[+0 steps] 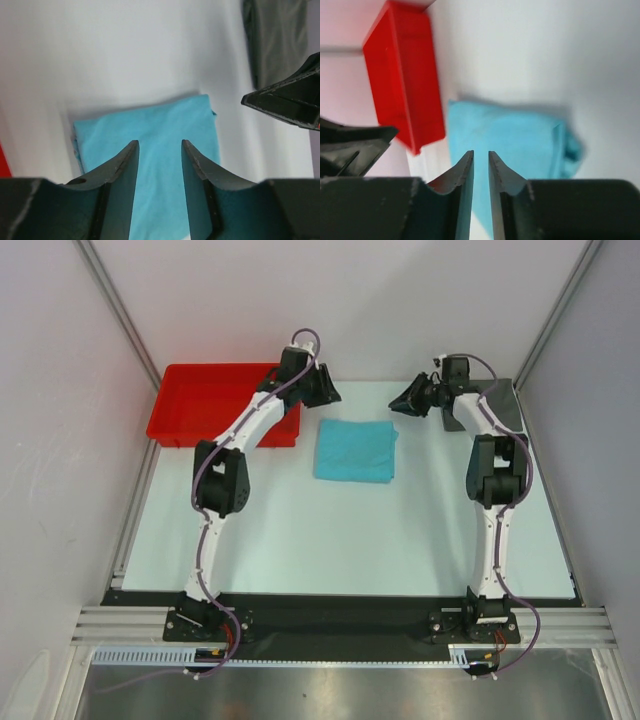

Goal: Fold and stack the t-shirts
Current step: Fold the tshirt

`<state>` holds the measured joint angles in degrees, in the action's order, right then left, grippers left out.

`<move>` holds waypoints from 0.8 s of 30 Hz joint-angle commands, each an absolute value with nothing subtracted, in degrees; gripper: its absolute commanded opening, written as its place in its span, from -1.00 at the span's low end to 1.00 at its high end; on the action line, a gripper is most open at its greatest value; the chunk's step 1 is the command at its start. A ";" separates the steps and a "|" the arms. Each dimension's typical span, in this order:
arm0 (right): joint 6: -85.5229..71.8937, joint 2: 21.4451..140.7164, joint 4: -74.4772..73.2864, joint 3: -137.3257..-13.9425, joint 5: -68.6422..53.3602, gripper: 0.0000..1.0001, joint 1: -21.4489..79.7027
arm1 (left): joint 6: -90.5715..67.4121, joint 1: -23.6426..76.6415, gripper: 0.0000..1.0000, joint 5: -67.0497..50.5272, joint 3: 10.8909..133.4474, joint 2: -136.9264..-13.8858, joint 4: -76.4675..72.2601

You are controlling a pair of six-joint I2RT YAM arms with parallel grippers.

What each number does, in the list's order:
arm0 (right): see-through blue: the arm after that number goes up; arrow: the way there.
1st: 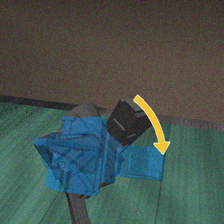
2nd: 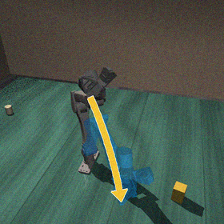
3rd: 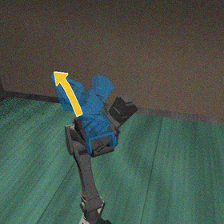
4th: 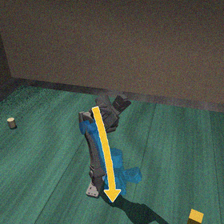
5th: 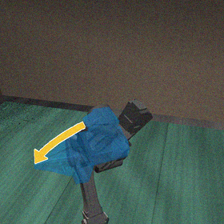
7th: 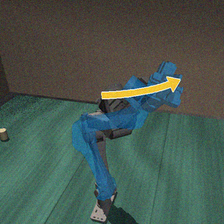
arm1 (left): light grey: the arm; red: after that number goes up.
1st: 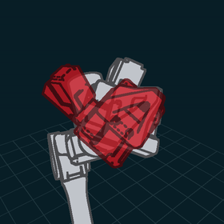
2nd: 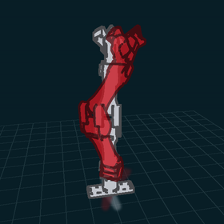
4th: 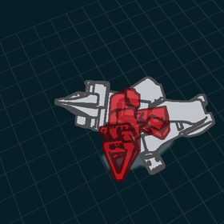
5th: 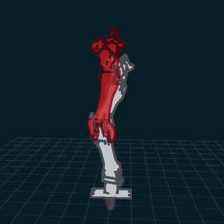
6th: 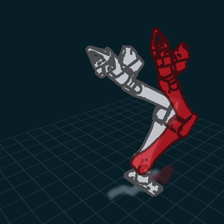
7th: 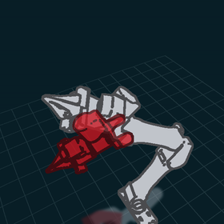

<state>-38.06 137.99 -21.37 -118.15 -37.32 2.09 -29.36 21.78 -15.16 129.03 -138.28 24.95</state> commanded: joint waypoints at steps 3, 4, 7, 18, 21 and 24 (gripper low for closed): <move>-32.87 127.89 -23.03 -106.46 -42.88 -0.43 6.41 | -28.47 24.17 -0.18 -16.52 118.14 -131.22 27.25; -32.52 127.53 -22.68 -104.61 -44.37 -0.41 7.03 | -28.56 24.52 -0.19 -16.44 116.65 -130.44 27.25; -31.04 126.13 -20.66 -97.31 -47.72 -0.47 7.91 | -30.14 24.70 -0.23 -15.65 112.25 -130.08 27.42; -27.86 125.25 -15.56 -79.20 -52.21 -0.96 3.44 | -30.67 24.61 -0.35 -12.92 104.25 -133.59 29.09; -28.39 123.40 -14.15 -75.07 -51.24 -0.96 1.85 | -29.89 24.61 -0.34 -12.22 102.66 -133.24 28.21; -27.51 120.68 -15.20 -73.65 -49.06 -0.95 1.23 | -28.31 24.78 -0.33 -11.69 103.62 -132.89 29.18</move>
